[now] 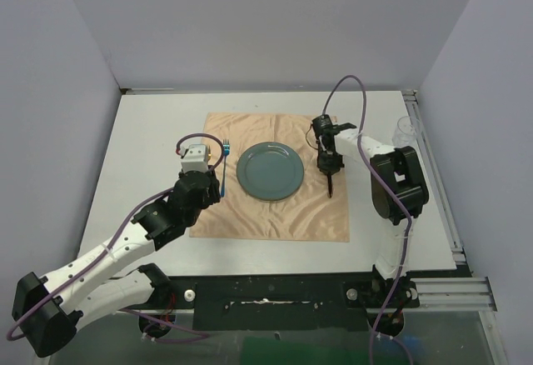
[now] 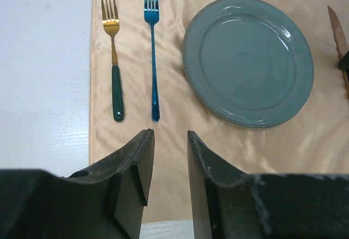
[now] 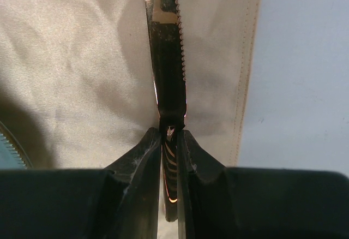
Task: Set the dinner table for one person
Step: Place the knife on the napkin.
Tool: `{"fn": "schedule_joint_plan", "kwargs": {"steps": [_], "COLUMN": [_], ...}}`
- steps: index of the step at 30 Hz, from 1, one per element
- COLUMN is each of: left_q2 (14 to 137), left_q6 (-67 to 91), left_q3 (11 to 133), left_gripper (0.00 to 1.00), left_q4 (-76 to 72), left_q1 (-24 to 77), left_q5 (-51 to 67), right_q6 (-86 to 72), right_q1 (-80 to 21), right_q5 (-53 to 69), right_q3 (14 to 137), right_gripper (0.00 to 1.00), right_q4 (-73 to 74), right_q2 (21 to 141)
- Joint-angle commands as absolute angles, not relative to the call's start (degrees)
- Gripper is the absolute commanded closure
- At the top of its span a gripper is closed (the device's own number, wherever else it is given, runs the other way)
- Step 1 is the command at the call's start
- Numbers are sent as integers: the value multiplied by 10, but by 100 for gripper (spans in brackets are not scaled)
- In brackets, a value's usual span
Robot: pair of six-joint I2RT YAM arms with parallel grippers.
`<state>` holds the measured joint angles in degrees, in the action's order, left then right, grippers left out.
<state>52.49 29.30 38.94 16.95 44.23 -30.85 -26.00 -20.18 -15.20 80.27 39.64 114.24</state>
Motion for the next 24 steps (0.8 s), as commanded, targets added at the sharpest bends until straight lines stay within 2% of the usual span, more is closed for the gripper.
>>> {"fn": "schedule_joint_plan", "kwargs": {"steps": [1,4,5,8,11,18,24], "left_q2": [527,527,526,526,524,520,525], "left_q6": [288,288,289,289,289,289,288], "left_q3": [393,391,390,389,389,392,396], "left_gripper": [71,71,71,71,71,71,71], "left_q4": [149,145,145,145,146,144,141], "left_q1": [446,446,446,446,446,446,446], "left_q5": [-316,-316,-316,-316,-316,-315,-308], "right_q6": [-262,-265,-267,-269,-269,-258,-238], "right_q1": [-213,-218,-219,-223,-225,-227,-216], "right_q5": [-159,-164,-166,-173,-183,-225,-326], "right_q3": [817,820,822,833,850,912,1018], "right_gripper": [100,95,86,70,61,56,55], "right_q4": [424,431,434,444,454,483,595], "right_q2": [1154,1152,1150,1143,1132,1098,1080]}}
